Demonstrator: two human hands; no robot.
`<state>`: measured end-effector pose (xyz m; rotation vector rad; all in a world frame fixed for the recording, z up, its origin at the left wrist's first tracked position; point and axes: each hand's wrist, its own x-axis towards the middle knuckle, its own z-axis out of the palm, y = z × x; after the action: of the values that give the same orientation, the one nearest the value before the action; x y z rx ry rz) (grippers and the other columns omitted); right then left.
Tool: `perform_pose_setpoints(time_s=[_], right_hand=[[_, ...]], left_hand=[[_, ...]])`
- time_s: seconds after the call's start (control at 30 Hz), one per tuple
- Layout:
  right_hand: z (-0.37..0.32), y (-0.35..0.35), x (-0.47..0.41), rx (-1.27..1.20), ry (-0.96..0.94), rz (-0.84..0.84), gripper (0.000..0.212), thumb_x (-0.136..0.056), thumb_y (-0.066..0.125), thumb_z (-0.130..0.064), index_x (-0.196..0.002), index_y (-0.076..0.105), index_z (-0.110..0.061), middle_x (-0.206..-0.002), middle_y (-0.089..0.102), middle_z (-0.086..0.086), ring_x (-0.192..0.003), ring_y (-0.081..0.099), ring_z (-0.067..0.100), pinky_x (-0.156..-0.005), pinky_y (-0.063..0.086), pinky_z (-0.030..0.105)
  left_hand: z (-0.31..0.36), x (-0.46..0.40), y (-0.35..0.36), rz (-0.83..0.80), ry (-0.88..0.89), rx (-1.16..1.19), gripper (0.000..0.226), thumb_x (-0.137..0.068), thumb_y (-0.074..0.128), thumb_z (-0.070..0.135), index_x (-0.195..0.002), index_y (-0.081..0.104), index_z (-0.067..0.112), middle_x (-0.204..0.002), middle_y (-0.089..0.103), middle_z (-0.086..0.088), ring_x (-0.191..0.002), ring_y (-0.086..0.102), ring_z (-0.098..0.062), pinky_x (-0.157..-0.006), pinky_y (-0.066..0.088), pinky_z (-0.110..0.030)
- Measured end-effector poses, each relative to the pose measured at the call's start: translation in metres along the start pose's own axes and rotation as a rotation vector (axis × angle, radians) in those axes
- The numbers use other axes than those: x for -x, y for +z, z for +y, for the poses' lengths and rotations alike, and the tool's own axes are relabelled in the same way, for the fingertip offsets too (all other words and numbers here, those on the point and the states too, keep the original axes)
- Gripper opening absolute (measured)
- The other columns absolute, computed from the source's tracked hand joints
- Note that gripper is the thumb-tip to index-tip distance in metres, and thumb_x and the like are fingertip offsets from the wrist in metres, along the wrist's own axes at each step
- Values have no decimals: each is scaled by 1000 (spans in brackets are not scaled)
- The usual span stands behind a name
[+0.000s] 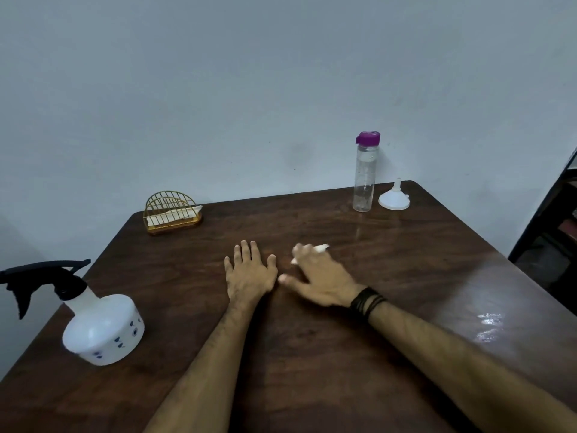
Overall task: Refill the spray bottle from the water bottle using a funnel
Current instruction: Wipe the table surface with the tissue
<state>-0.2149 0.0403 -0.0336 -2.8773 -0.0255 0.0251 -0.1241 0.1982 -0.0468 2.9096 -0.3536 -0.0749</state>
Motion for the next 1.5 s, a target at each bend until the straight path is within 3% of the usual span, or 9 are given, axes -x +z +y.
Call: perform_pose_setpoints(time_s=[0.2, 0.37, 0.5, 0.7, 0.8, 0.9, 1.13, 1.37, 1.5], right_hand=[[23, -6, -24, 15, -75, 74, 79, -95, 17, -75, -135, 53, -17, -146, 45, 1, -140, 41, 22, -119, 27, 49], [77, -14, -45, 39, 291, 61, 94, -94, 15, -76, -158, 22, -8, -168, 17, 9, -155, 13, 27, -125, 12, 48], [-3, 5, -41, -13, 2, 62, 108, -83, 5, -85, -150, 33, -6, -154, 40, 14, -145, 33, 29, -119, 26, 45], [-115, 30, -34, 64, -513, -147, 60, -109, 25, -42, -159, 19, -10, -169, 14, 4, -156, 10, 20, -126, 8, 44], [-108, 24, -80, 77, -441, -61, 49, -108, 28, -35, -150, 34, -11, -159, 34, 6, -148, 30, 22, -120, 23, 50], [-99, 15, -120, 105, -252, -126, 56, -108, 24, -40, -158, 22, -13, -168, 15, 3, -155, 12, 22, -123, 12, 51], [-126, 29, -124, 87, -540, -213, 55, -110, 28, -32, -161, 14, -17, -170, 9, 0, -156, 6, 17, -126, 3, 48], [-139, 34, -193, 126, -248, -132, 61, -108, 20, -43, -162, 9, -17, -170, 0, 2, -157, 0, 22, -125, 2, 50], [-140, 38, -180, 86, -394, -168, 60, -109, 26, -40, -162, 11, -16, -170, 3, 0, -157, 1, 19, -126, 1, 47]], left_hand=[[-50, 10, -19, -87, 0, -29, 71, -98, 15, 66, -160, 6, 32, -168, -4, -2, -155, -4, -20, -123, -2, -47], [-125, 26, -36, -84, -179, -22, 73, -98, 13, 67, -160, 3, 30, -168, -6, -4, -154, -6, -22, -122, -4, -52], [-123, 25, -34, -47, -180, 0, 70, -100, 13, 62, -160, 4, 27, -168, -6, -6, -154, -7, -23, -122, -6, -52], [-132, 25, -33, 10, -220, -2, 65, -105, 17, 48, -160, 9, 15, -167, 3, -12, -155, 1, -26, -123, 3, -50], [-136, 23, -37, -13, -191, -40, 64, -105, 18, 48, -159, 12, 15, -167, 7, -11, -154, 6, -26, -123, 9, -48], [-139, 27, -35, -2, -197, -35, 64, -105, 16, 49, -160, 8, 18, -168, 3, -7, -155, 2, -22, -123, 4, -48], [-140, 18, -28, 54, -235, -12, 62, -105, 15, 42, -160, 8, 13, -168, 3, -7, -155, 0, -22, -124, 3, -50], [-141, 21, -30, 59, -228, -1, 61, -106, 14, 42, -160, 8, 15, -168, 3, -6, -155, 0, -21, -124, 3, -48], [-143, 17, -29, 68, -229, 5, 60, -106, 11, 41, -160, 10, 15, -168, 4, -6, -155, 1, -21, -123, 3, -48]])
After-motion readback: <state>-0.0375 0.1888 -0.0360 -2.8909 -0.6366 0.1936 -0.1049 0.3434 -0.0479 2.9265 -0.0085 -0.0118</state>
